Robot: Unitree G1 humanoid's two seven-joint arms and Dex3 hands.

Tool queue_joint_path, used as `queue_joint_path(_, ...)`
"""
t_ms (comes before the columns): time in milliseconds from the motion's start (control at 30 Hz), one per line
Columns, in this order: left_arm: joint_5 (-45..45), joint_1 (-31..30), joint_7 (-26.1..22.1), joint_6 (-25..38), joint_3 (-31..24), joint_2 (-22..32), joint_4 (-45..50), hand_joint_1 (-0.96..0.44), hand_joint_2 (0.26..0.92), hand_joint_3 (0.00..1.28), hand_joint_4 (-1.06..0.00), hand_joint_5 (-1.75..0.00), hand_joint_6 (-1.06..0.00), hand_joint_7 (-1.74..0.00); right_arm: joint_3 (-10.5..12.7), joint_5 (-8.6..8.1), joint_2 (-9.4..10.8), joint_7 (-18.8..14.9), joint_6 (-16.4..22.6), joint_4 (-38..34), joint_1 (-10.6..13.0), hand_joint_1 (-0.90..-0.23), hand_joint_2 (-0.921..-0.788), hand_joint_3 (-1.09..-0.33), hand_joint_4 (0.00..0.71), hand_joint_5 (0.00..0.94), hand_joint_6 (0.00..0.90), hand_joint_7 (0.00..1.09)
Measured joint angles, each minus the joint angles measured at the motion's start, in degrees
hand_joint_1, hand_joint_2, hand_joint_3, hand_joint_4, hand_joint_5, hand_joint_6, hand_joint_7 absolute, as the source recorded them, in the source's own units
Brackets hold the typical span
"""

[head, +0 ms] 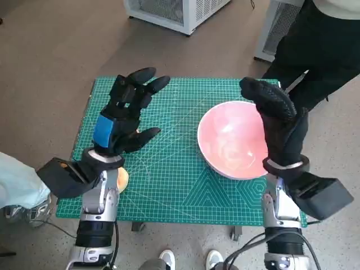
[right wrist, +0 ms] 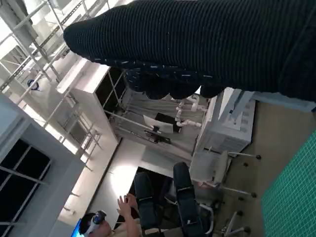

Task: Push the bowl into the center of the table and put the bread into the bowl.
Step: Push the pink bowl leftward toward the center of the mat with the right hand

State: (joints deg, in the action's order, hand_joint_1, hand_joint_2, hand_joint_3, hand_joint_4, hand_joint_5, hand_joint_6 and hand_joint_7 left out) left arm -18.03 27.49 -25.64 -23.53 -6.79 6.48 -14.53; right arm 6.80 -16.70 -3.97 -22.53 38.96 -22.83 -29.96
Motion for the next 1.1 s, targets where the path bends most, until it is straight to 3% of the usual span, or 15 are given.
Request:
queue_joint_path(233, 0.0, 0.0, -0.1, 0.1, 0.0, 0.0, 0.0, -0.57, 0.921, 0.13, -0.16, -0.51, -0.04, -0.78, 0.8, -1.16, -0.6, -0.5, 0.0, -0.2, 0.0, -0.774, -0.921, -0.696, 0.139, 0.0, 0.068, 0.46)
queue_joint_path(467, 0.0, -0.1, -0.1, 0.1, 0.0, 0.0, 0.0, -0.57, 0.921, 0.13, -0.16, -0.5, -0.05, -0.78, 4.7, -2.19, -3.8, -1.6, 2.0, -5.2, -0.2, -0.777, -0.921, -0.723, 0.134, 0.0, 0.067, 0.46)
queue_joint_path(600, 0.0, -0.1, 0.0, 0.1, -0.1, 0.1, 0.0, -0.57, 0.921, 0.13, -0.16, -0.5, -0.05, -0.78, 7.6, -0.65, -5.6, 1.1, 5.1, -10.3, -0.7, -0.774, -0.921, -0.755, 0.134, 0.001, 0.072, 0.46)
queue_joint_path(867, 0.1, -0.1, 0.3, 0.0, -0.1, 0.0, 0.0, -0.56, 0.921, 0.13, -0.17, -0.49, -0.06, -0.77, 11.6, 4.47, -9.6, 9.8, 10.0, -24.6, -3.2, -0.703, -0.921, -0.824, 0.145, 0.005, 0.068, 0.46)
queue_joint_path(1000, 0.3, -0.1, 0.4, 0.0, -0.1, -0.1, 0.0, -0.56, 0.921, 0.14, -0.17, -0.49, -0.06, -0.77, 12.7, 5.4, -11.1, 12.6, 10.4, -31.0, -4.4, -0.687, -0.921, -0.84, 0.146, 0.005, 0.066, 0.45)
queue_joint_path(1100, 0.3, -0.1, 0.6, 0.0, -0.1, -0.1, 0.0, -0.56, 0.921, 0.14, -0.17, -0.48, -0.06, -0.76, 13.6, 4.9, -11.5, 12.8, 9.8, -35.3, -5.5, -0.681, -0.921, -0.846, 0.144, 0.003, 0.066, 0.44)
